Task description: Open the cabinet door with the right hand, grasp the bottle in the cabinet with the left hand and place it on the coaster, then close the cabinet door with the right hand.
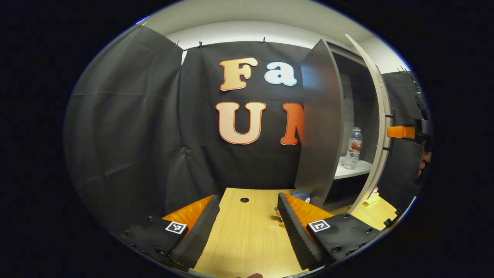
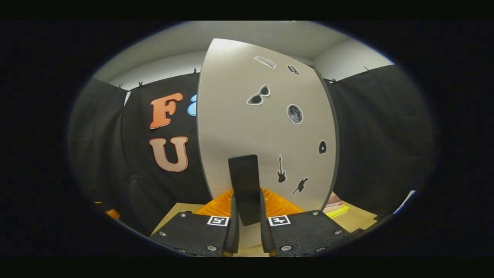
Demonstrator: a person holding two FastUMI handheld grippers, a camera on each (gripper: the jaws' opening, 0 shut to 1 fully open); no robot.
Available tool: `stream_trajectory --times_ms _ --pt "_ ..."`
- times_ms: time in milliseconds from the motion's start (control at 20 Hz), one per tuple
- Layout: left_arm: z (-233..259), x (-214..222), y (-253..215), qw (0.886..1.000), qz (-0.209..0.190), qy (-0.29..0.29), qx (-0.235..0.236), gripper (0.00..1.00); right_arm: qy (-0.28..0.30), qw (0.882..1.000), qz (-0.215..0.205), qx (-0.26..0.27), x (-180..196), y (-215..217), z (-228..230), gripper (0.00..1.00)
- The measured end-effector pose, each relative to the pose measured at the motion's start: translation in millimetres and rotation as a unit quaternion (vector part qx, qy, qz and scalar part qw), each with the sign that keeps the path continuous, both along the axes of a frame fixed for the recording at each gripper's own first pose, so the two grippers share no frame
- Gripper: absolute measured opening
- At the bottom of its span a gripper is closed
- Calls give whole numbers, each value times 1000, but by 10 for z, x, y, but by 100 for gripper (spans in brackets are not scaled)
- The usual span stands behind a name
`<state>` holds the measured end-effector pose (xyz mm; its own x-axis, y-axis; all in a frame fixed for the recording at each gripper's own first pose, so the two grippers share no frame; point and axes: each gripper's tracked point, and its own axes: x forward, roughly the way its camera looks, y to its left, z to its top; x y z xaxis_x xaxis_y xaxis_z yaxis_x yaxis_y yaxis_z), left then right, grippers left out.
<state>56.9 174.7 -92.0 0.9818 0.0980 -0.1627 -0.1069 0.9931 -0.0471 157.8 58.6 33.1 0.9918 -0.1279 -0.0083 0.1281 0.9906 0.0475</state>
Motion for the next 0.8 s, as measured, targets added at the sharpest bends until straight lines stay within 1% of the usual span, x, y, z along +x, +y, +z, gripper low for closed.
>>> stream_trajectory --times_ms 50,100,150,250,300,350,400,600,650,800 --pt "-17 -48 -72 1000 -6 4 -1 98 -2 1000 -8 -3 -123 -65 1 23" --pt "-19 -95 -135 1000 -8 6 -4 98 -1 1000 -12 -2 -189 -107 -11 23" --pt "-17 -123 -218 1000 -13 6 -7 99 -3 1000 -12 1 -275 -162 -3 17" --pt "0 -185 -352 1000 -19 8 -6 99 0 1000 -12 14 -431 -335 -5 19" --pt "19 -213 -423 1000 -20 9 -3 99 0 1000 -12 14 -518 -404 -9 17" --pt "61 -239 -492 1000 -20 6 0 99 0 1000 -10 9 -618 -476 -29 21" --pt "107 -252 -568 1000 -20 3 2 99 -1 1000 -8 6 -747 -559 -54 18" --pt "232 -360 -1017 1000 -17 -3 15 99 -7 1000 12 21 -1090 -892 -56 17" --pt "224 -374 -1167 1000 -18 -3 18 98 -11 1000 16 20 -1123 -955 -62 18" --pt "279 -445 -1593 1000 -12 -3 26 99 -8 1000 27 12 -1322 -1204 -60 18"
